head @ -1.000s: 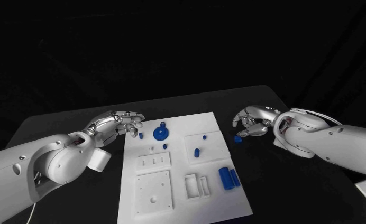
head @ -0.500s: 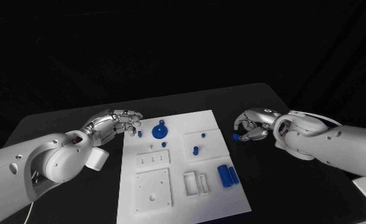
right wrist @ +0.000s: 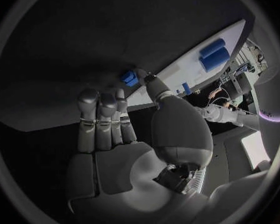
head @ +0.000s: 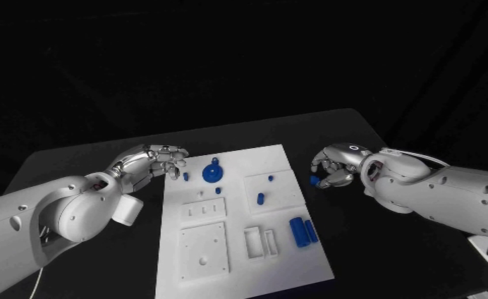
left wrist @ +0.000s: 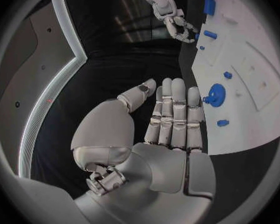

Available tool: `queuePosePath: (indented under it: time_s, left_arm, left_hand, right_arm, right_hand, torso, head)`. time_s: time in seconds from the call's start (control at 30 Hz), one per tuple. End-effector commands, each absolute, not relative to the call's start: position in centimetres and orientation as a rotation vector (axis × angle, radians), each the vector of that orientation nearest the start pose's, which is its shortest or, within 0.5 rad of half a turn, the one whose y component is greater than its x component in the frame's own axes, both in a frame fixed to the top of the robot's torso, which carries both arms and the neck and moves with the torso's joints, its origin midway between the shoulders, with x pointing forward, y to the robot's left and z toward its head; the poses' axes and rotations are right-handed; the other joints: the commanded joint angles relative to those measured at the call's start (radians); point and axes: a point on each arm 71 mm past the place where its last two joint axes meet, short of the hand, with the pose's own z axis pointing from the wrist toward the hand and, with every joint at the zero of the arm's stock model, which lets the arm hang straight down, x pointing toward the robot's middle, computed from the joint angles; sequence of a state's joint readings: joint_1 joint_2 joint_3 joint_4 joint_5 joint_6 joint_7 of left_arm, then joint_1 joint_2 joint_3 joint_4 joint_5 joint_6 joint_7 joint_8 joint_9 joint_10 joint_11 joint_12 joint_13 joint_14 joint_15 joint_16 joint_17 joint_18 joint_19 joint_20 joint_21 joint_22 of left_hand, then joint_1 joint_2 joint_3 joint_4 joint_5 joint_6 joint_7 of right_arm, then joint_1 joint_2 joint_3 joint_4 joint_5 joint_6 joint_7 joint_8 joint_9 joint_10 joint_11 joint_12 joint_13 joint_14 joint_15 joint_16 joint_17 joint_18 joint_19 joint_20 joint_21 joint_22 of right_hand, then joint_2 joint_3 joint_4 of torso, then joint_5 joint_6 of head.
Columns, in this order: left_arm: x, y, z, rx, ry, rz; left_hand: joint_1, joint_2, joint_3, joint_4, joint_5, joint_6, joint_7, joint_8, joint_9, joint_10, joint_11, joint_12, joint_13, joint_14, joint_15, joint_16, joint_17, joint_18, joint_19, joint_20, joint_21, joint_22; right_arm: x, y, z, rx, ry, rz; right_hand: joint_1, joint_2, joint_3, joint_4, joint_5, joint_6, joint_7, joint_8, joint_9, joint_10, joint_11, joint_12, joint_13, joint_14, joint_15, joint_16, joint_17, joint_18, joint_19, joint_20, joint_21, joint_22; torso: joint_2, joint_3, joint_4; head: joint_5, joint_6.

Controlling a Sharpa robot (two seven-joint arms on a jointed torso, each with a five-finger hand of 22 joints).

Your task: Assemble the parts on the task board

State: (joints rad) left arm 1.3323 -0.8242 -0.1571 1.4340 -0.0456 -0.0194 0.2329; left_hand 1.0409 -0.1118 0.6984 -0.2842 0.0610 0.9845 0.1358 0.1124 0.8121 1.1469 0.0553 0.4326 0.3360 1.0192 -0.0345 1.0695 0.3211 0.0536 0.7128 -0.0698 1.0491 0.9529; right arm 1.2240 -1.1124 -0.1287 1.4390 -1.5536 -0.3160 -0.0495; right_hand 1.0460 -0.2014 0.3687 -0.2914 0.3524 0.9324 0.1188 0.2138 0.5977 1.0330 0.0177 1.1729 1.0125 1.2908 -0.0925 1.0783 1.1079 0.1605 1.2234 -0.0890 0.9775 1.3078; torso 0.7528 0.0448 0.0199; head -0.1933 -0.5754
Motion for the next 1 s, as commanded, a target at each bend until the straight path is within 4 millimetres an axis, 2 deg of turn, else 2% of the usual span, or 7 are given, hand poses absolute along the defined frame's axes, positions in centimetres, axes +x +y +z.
queuePosePath:
  time_s: [0.03, 0.33, 0.4, 0.43, 0.47, 0.57, 1.0]
  left_arm:
    - [50.5, 21.1, -16.9, -0.976, 1.739, -1.600]
    - [50.5, 21.2, -17.0, -0.978, 1.742, -1.595]
    - [50.5, 21.2, -17.0, -0.979, 1.743, -1.594]
    - [50.5, 21.2, -17.0, -0.980, 1.745, -1.593]
    - [50.5, 21.2, -17.0, -0.981, 1.746, -1.592]
    - [50.5, 21.2, -17.1, -0.982, 1.749, -1.590]
    - [50.5, 21.4, -17.1, -0.984, 1.754, -1.581]
  left_hand:
    - [0.010, 0.001, -0.007, -0.001, 0.002, -0.006, 0.002, -0.003, -0.002, 0.005, 0.003, -0.007, -0.001, -0.003, 0.006, -0.007, 0.002, -0.010, -0.006, -0.057, -0.006, -0.001]
    - [0.009, 0.003, -0.008, 0.000, 0.003, -0.008, 0.003, -0.003, -0.004, 0.006, 0.003, -0.009, -0.001, -0.002, 0.007, -0.008, 0.002, -0.010, -0.005, -0.056, -0.007, -0.001]
    - [0.009, 0.003, -0.008, 0.000, 0.003, -0.008, 0.003, -0.003, -0.004, 0.006, 0.003, -0.009, -0.001, -0.002, 0.007, -0.009, 0.003, -0.010, -0.005, -0.056, -0.007, -0.001]
    - [0.009, 0.004, -0.008, 0.000, 0.003, -0.009, 0.003, -0.003, -0.004, 0.006, 0.003, -0.009, -0.001, -0.002, 0.007, -0.009, 0.003, -0.010, -0.005, -0.056, -0.007, -0.001]
    - [0.009, 0.004, -0.008, 0.000, 0.003, -0.010, 0.003, -0.003, -0.005, 0.006, 0.003, -0.010, -0.001, -0.002, 0.007, -0.009, 0.003, -0.010, -0.005, -0.056, -0.007, -0.001]
    - [0.009, 0.004, -0.008, 0.000, 0.003, -0.011, 0.004, -0.003, -0.005, 0.006, 0.003, -0.010, -0.001, -0.002, 0.007, -0.010, 0.003, -0.010, -0.005, -0.056, -0.007, -0.001]
    - [0.011, 0.004, -0.008, -0.001, 0.004, -0.013, 0.004, -0.003, -0.006, 0.006, 0.004, -0.013, -0.001, -0.002, 0.007, -0.011, 0.004, -0.010, -0.005, -0.055, -0.009, -0.001]
  right_arm:
    - [47.1, -36.1, -20.3, -0.159, 1.716, 0.259]
    - [47.0, -35.6, -21.4, -0.162, 1.745, 0.275]
    - [46.9, -35.4, -21.6, -0.167, 1.759, 0.279]
    - [46.9, -35.4, -21.6, -0.167, 1.764, 0.277]
    - [46.9, -35.4, -21.7, -0.169, 1.767, 0.275]
    - [46.9, -35.5, -21.8, -0.171, 1.771, 0.269]
    - [47.0, -35.8, -21.9, -0.174, 1.777, 0.235]
  right_hand:
    - [-0.008, 0.006, -0.009, 0.000, -0.007, 0.011, 0.004, 0.004, -0.001, 0.001, -0.008, 0.000, -0.001, -0.003, -0.006, -0.006, -0.001, 0.101, 0.002, 0.006, -0.004, 0.000]
    - [0.016, 0.055, -0.013, 0.000, -0.060, 0.047, -0.007, 0.022, 0.005, 0.008, -0.019, 0.001, -0.003, 0.000, -0.016, -0.007, 0.000, 0.101, 0.005, 0.007, -0.008, 0.000]
    - [0.039, 0.072, 0.024, 0.008, -0.128, 0.056, -0.011, 0.022, 0.002, 0.011, -0.023, -0.001, -0.005, 0.001, -0.017, -0.009, -0.001, 0.101, 0.008, 0.011, -0.010, 0.000]
    - [0.054, 0.066, 0.085, 0.024, -0.207, 0.062, -0.010, 0.023, -0.001, 0.014, -0.022, -0.002, -0.007, 0.003, -0.021, -0.010, -0.001, 0.099, 0.011, 0.014, -0.013, -0.002]
    - [0.078, 0.014, 0.196, 0.062, -0.304, 0.070, -0.014, 0.025, -0.001, 0.017, -0.023, -0.004, -0.009, 0.003, -0.022, -0.012, -0.001, 0.092, 0.013, 0.013, -0.019, -0.008]
    - [0.078, -0.047, 0.353, 0.137, -0.303, 0.084, -0.018, 0.029, -0.001, 0.024, -0.028, -0.001, -0.008, 0.008, -0.025, -0.009, 0.001, 0.101, 0.027, 0.014, -0.010, -0.004]
    - [0.057, -0.082, 0.389, 0.143, -0.304, 0.081, -0.017, 0.029, -0.002, 0.022, -0.027, 0.001, -0.006, 0.009, -0.025, -0.007, 0.004, 0.101, 0.028, 0.014, 0.000, 0.007]
  torso:
    - [0.000, 0.0001, 0.0000]
    - [-0.001, 0.0000, -0.0002]
    - [-0.001, 0.0001, 0.0000]
    - [0.000, 0.0001, 0.0002]
    - [0.000, -0.0001, 0.0004]
    - [0.000, -0.0001, -0.0001]
    - [-0.001, -0.0013, 0.0002]
  head:
    - [-0.001, -0.004]
    - [-0.001, -0.007]
    - [-0.001, -0.009]
    - [0.000, -0.010]
    - [0.000, -0.011]
    - [0.000, -0.011]
    - [-0.002, -0.014]
